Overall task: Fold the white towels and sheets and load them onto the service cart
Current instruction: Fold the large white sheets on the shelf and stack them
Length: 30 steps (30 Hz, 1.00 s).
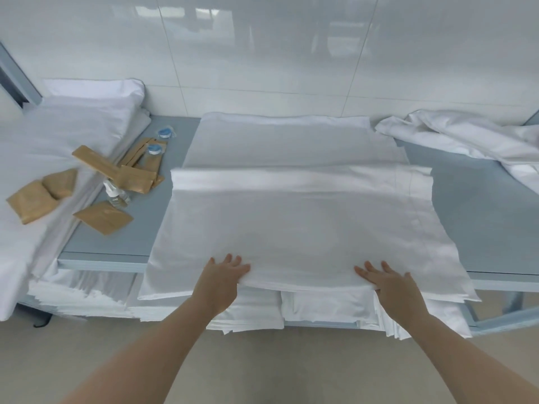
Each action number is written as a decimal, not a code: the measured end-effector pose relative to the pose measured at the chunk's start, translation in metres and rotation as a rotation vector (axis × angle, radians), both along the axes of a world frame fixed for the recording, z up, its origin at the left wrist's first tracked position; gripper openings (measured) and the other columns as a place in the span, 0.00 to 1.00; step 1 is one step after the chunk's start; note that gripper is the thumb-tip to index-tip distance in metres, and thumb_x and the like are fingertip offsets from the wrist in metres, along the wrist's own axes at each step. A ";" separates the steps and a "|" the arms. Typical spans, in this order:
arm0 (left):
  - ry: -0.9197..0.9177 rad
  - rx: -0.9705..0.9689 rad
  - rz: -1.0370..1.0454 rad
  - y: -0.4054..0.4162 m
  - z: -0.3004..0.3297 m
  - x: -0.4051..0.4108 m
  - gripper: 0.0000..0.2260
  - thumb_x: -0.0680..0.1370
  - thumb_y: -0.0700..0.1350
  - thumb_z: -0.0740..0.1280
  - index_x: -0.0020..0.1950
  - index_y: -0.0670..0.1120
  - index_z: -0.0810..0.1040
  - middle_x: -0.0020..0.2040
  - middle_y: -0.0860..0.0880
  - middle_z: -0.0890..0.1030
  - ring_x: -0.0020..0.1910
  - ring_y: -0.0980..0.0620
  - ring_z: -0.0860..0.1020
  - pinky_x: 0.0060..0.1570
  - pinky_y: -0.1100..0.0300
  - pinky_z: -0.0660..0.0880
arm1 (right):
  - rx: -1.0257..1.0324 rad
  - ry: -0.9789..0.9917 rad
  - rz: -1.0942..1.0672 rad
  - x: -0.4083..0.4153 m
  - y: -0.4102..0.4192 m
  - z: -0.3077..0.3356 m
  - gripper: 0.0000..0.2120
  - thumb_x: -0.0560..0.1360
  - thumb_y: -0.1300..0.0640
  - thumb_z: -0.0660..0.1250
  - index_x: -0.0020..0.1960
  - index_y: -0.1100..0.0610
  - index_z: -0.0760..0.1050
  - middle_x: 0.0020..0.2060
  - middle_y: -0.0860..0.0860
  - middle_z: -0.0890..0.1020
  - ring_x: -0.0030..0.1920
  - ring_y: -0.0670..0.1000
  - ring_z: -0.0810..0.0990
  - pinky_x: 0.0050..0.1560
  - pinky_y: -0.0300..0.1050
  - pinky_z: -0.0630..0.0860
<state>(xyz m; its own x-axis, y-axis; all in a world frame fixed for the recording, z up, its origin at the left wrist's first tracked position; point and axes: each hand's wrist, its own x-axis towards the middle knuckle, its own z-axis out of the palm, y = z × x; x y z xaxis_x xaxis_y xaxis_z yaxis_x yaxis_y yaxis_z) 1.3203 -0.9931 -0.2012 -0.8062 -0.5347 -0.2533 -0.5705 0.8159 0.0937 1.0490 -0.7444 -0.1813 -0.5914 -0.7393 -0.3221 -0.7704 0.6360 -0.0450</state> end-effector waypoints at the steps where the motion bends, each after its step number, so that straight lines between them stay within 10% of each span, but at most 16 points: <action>1: 0.078 0.014 0.054 0.004 0.003 0.005 0.27 0.74 0.35 0.57 0.70 0.55 0.70 0.69 0.52 0.73 0.68 0.49 0.70 0.61 0.56 0.65 | -0.081 -0.038 -0.045 0.003 0.004 0.004 0.30 0.77 0.67 0.55 0.73 0.39 0.64 0.72 0.39 0.65 0.74 0.48 0.62 0.69 0.48 0.59; 4: 0.189 -0.036 0.177 0.022 0.019 0.022 0.21 0.72 0.36 0.59 0.59 0.56 0.75 0.47 0.54 0.81 0.44 0.47 0.79 0.38 0.58 0.67 | -0.299 0.010 -0.134 0.014 0.019 0.018 0.19 0.76 0.65 0.61 0.59 0.47 0.80 0.56 0.44 0.82 0.56 0.51 0.80 0.52 0.43 0.70; 10: 0.434 -0.213 0.203 0.070 0.057 0.044 0.19 0.56 0.31 0.77 0.40 0.49 0.80 0.25 0.53 0.75 0.21 0.48 0.72 0.21 0.64 0.61 | -0.551 0.102 -0.135 0.023 0.054 0.045 0.12 0.72 0.68 0.67 0.50 0.55 0.81 0.42 0.49 0.83 0.43 0.57 0.80 0.40 0.46 0.72; 22: 0.700 -0.440 0.162 0.148 0.118 0.061 0.10 0.64 0.32 0.74 0.40 0.44 0.81 0.30 0.49 0.76 0.28 0.45 0.75 0.24 0.60 0.68 | -0.753 0.242 -0.067 0.028 0.129 0.095 0.09 0.72 0.70 0.68 0.49 0.59 0.80 0.37 0.52 0.77 0.39 0.57 0.76 0.35 0.43 0.66; 30: 0.755 -0.557 0.100 0.179 0.163 0.073 0.13 0.71 0.42 0.57 0.39 0.43 0.81 0.27 0.48 0.73 0.25 0.45 0.73 0.24 0.62 0.63 | -0.769 0.288 -0.053 0.028 0.150 0.128 0.13 0.78 0.52 0.63 0.38 0.57 0.69 0.29 0.50 0.73 0.32 0.57 0.73 0.29 0.44 0.62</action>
